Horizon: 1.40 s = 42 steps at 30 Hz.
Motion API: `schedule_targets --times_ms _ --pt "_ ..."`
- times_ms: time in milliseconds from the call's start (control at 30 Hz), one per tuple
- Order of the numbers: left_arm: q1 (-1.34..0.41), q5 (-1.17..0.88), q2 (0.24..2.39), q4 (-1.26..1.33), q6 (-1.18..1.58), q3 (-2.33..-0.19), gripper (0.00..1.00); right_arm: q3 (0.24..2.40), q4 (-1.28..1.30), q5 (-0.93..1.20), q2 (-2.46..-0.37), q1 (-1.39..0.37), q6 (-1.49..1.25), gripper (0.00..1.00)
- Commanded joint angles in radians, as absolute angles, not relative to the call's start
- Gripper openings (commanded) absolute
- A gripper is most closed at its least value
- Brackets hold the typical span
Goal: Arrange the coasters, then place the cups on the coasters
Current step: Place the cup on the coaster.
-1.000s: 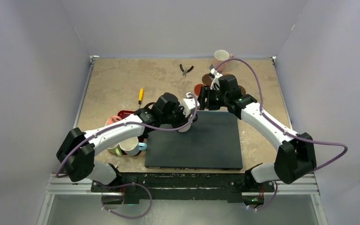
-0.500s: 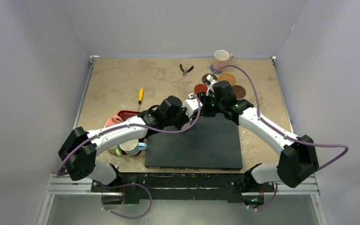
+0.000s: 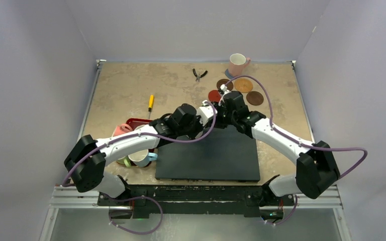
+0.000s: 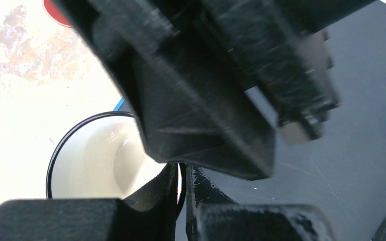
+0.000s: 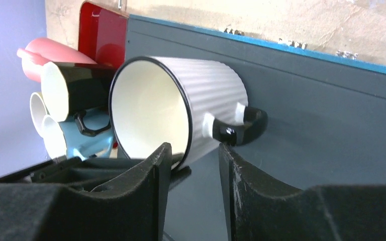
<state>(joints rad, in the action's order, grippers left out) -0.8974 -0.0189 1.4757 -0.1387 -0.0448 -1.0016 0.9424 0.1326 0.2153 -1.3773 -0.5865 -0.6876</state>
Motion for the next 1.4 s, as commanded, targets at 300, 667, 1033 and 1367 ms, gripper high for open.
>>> schedule_targets --times_ms 300,667,1033,1367 --pt "-0.919 -0.029 1.492 -0.058 -0.023 -1.024 0.0 0.919 0.014 0.187 -1.428 -0.615 -0.744 0.44" --pt "-0.918 -0.065 1.522 -0.068 -0.014 -1.034 0.0 0.95 0.049 0.144 -1.514 -0.65 -0.733 0.43" --pt "-0.922 -0.087 1.497 -0.075 -0.023 -1.039 0.21 0.968 0.105 0.074 -1.521 -0.65 -0.723 0.07" --pt "-0.922 -0.158 1.342 -0.046 -0.067 -1.005 0.54 0.99 0.17 -0.024 -1.404 -0.649 -0.743 0.0"
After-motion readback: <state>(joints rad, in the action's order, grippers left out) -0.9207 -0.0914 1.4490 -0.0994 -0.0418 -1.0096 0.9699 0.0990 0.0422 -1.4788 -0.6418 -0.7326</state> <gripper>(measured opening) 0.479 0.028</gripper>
